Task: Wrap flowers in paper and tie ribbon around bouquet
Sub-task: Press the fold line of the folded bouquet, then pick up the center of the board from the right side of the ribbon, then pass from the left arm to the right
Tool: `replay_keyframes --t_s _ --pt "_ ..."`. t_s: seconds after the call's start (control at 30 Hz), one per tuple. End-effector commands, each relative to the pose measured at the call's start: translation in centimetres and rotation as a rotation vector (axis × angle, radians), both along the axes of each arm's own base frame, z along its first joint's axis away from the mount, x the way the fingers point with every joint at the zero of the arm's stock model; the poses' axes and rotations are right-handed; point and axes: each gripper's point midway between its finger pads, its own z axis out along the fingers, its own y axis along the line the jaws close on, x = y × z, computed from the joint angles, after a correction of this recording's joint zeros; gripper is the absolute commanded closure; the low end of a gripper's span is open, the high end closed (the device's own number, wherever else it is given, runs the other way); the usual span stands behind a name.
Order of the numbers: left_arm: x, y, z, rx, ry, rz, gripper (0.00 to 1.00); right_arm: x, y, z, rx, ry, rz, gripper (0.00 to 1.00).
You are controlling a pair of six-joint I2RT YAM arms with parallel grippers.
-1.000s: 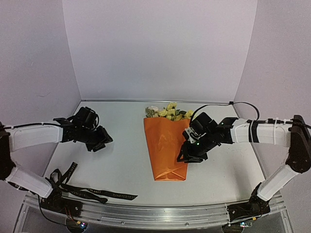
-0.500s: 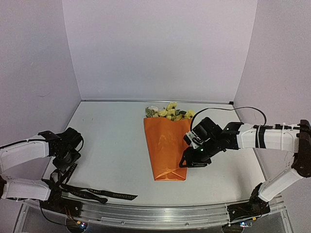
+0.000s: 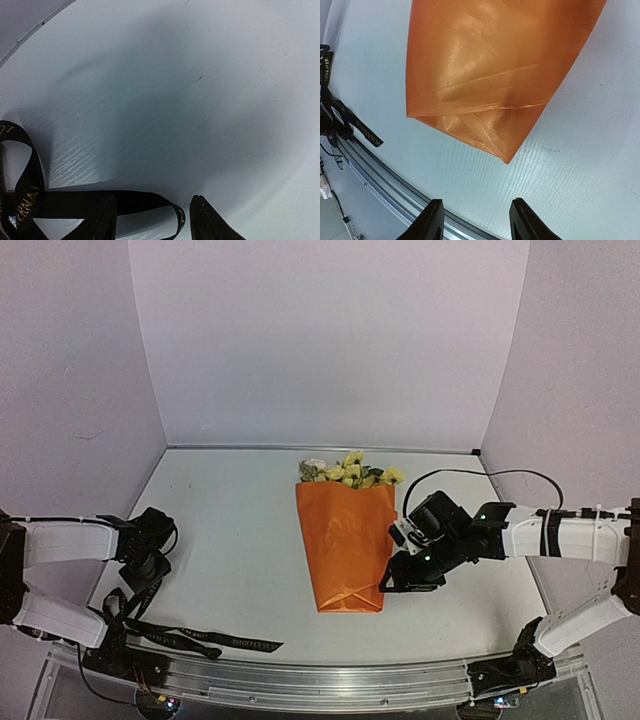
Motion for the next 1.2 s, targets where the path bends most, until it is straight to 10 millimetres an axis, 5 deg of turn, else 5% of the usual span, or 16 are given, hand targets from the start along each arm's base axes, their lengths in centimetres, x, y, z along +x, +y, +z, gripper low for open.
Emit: replay_keyframes --t_s 0.0,0.17,0.37,0.43,0.63,0.9,1.17 --pt "1.0 -0.5 0.2 -0.021 -0.044 -0.034 0.6 0.4 -0.1 0.7 0.015 -0.04 -0.017 0.54" --pt "3.9 -3.9 3.1 -0.143 -0.169 -0.197 0.99 0.6 -0.3 0.7 0.008 -0.048 -0.027 0.59" --pt "8.3 -14.2 11.4 -0.359 -0.398 -0.497 1.0 1.2 -0.9 1.6 -0.026 -0.106 -0.014 0.58" --pt "9.2 -19.1 14.9 -0.395 -0.461 -0.623 1.0 1.5 -1.0 2.3 -0.031 -0.134 -0.003 0.56" --pt "10.4 -31.1 20.9 -0.565 -0.585 -0.83 1.0 2.7 -1.2 4.5 -0.027 -0.26 0.02 0.51" --pt "9.3 -44.4 24.8 -0.784 -0.624 -1.214 1.0 5.0 -5.5 6.6 -0.135 -0.495 -0.098 0.43" --pt "5.2 -52.7 27.6 -0.975 -0.608 -1.582 1.0 5.2 -10.4 8.6 -0.21 -0.667 -0.218 0.33"
